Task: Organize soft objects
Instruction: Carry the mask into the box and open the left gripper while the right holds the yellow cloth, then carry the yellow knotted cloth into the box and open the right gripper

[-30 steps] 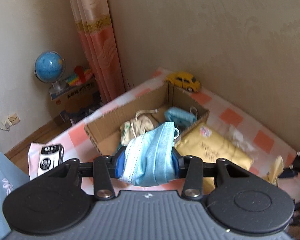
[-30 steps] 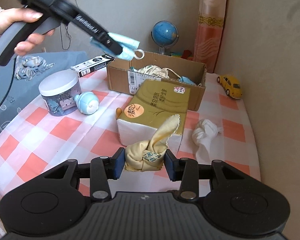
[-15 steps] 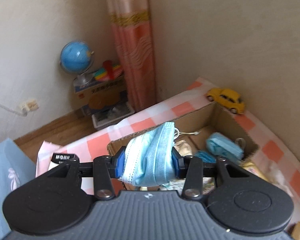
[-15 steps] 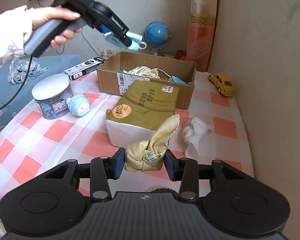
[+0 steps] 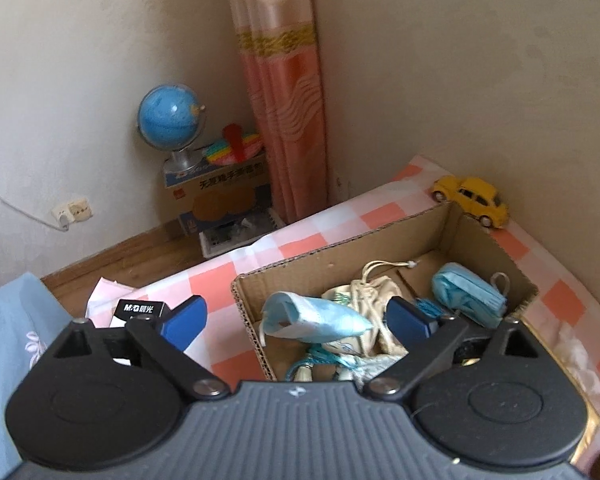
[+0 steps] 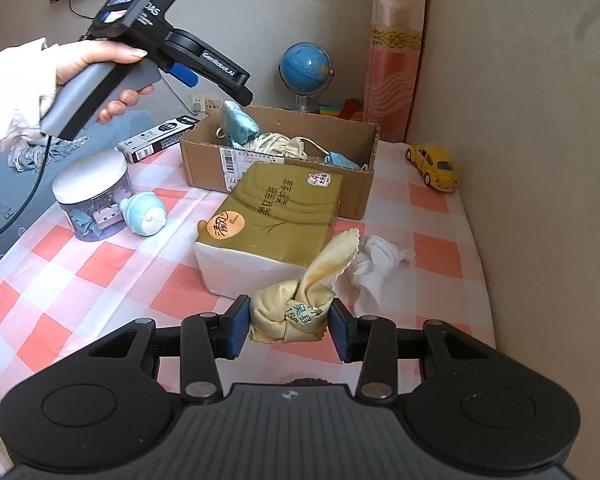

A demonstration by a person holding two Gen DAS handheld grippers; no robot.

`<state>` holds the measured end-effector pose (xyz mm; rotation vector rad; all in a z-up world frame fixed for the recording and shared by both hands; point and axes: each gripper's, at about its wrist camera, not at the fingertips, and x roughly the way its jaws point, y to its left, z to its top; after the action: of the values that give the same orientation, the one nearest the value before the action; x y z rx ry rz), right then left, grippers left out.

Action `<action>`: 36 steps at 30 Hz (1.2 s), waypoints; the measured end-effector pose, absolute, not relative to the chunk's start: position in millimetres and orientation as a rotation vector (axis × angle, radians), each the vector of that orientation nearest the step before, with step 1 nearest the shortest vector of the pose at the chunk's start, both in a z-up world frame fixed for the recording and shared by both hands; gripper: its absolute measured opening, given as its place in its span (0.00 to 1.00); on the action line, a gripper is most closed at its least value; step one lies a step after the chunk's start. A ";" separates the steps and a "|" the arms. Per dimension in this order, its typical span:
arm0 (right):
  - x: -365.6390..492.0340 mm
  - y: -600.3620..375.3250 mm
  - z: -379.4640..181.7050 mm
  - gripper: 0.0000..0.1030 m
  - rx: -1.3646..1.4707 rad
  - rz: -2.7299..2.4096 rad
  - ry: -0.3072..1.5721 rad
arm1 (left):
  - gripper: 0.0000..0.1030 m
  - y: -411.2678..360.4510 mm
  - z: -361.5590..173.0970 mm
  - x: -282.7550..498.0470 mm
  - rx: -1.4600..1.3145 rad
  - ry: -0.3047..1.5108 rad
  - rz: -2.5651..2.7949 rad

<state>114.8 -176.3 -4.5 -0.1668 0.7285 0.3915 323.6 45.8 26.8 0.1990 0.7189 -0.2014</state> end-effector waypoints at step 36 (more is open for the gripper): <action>130.3 -166.2 19.5 0.45 -0.200 0.403 0.680 | 0.96 51.3 33.3 219.0 0.180 0.741 -0.209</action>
<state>130.3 -166.2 19.5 -0.2005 0.6796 0.4031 219.0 51.3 33.3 0.1797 0.7411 -0.2086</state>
